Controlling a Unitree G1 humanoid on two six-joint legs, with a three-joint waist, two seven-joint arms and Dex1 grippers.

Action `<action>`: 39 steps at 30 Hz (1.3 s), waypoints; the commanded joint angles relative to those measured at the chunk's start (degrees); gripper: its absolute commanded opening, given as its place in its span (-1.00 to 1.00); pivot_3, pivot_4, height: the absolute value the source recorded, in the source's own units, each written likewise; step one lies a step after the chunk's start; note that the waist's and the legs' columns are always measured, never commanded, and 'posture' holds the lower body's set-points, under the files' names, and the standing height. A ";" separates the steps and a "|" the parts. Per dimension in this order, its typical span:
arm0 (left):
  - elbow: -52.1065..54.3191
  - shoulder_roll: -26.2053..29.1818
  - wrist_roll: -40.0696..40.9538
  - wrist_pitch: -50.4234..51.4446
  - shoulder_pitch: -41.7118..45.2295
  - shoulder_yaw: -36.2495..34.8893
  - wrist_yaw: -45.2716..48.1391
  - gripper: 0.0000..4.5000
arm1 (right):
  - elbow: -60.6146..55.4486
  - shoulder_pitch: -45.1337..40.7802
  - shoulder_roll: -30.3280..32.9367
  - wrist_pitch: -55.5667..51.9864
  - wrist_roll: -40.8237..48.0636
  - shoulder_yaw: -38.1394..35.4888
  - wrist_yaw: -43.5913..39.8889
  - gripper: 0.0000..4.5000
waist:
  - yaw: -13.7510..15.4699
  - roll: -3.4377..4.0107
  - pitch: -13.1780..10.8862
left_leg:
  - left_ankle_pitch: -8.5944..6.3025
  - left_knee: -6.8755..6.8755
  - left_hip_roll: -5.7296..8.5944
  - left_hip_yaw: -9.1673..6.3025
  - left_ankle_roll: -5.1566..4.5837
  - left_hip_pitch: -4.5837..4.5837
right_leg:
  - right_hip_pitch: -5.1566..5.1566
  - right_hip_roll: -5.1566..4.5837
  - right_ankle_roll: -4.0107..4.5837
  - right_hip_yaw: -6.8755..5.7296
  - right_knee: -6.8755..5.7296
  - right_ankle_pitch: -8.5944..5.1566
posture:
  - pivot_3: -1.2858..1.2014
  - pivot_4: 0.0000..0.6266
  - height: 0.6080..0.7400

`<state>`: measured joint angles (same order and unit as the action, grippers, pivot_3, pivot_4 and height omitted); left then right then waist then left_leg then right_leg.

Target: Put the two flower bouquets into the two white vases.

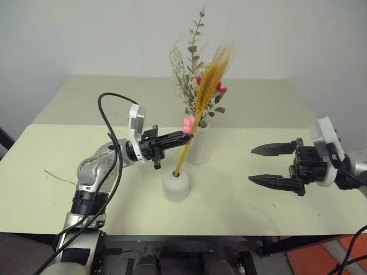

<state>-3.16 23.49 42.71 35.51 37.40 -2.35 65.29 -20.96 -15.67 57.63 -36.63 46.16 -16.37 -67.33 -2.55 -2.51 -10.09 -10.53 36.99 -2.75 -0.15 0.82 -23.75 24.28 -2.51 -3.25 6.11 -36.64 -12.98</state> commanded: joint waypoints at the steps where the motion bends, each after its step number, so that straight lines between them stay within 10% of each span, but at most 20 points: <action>1: 3.27 2.59 0.23 1.03 -1.05 -0.75 0.55 -0.46 | -1.49 -0.78 -0.11 1.03 0.25 -0.94 0.30 1.00 | -0.02 0.00 0.00 | 0.00 0.00 0.00 0.00 0.00 0.00 | 0.00 0.00 0.00 0.00 0.00 0.00 | 0.03 -0.52 1.00; 11: 9.93 21.08 0.18 1.96 -13.99 -9.32 4.46 0.98 | -0.07 -0.11 -0.56 2.06 -0.90 -0.26 -0.79 1.00 | -0.16 0.03 -0.02 | -0.01 -0.04 -0.08 0.02 0.00 0.00 | 0.10 0.02 0.23 -0.01 -0.03 -0.13 | 0.03 -0.52 1.00; 22: 1.67 32.62 -7.56 -12.77 -12.56 -14.00 12.20 0.98 | 4.93 -0.96 -1.51 4.58 -4.10 2.20 -2.62 1.00 | 0.25 0.04 -0.05 | -0.01 -0.08 -0.10 0.09 0.01 -0.05 | 0.13 -0.04 0.52 -0.05 0.08 -0.29 | 0.03 -0.52 1.00; 39: 4.58 27.75 -8.18 -11.70 -11.79 -13.13 3.52 0.98 | 5.87 -1.87 -5.17 4.77 -8.84 1.93 5.08 1.00 | 0.08 0.04 -0.08 | -0.01 -0.09 -0.12 0.11 0.01 -0.04 | 0.16 -0.01 0.18 -0.05 -0.04 -0.09 | 0.03 -0.52 1.00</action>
<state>0.51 51.37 34.78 23.91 24.32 -15.00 70.32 -13.35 -18.03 52.19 -32.11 37.13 -12.33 -62.74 -2.47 -2.48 -10.17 -10.54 36.90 -2.87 -0.05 0.83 -23.79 24.43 -2.53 -3.07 6.06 -36.67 -13.07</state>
